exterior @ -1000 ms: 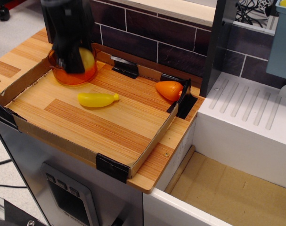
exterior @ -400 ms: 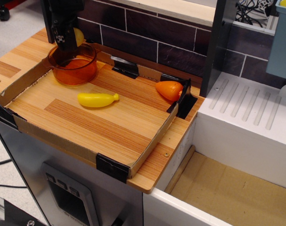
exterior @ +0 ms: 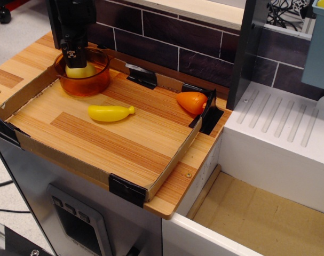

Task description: Put potato in pot

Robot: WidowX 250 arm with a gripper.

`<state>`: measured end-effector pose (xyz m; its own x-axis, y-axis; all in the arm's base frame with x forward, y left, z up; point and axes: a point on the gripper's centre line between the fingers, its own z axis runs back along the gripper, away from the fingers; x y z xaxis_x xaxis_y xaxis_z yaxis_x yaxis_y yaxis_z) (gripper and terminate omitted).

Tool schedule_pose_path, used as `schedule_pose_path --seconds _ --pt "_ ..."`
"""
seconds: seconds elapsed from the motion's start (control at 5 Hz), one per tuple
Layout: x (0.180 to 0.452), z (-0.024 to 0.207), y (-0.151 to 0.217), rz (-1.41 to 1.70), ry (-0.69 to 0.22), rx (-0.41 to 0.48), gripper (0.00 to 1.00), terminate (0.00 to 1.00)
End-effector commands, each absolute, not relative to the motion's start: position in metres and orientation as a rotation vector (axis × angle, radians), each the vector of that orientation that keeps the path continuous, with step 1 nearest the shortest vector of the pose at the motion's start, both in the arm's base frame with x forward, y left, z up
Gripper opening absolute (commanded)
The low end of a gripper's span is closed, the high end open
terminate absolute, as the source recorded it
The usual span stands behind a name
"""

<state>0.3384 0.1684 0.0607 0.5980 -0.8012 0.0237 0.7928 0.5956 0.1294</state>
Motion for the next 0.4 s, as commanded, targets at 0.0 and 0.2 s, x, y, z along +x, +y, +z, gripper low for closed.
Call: schedule_pose_path --seconds 0.0,0.2 --pt "0.341 0.11 0.179 -0.92 -0.186 0.148 1.0 0.0" --pt "0.333 0.14 0.167 -0.969 -0.239 0.109 1.0 0.0"
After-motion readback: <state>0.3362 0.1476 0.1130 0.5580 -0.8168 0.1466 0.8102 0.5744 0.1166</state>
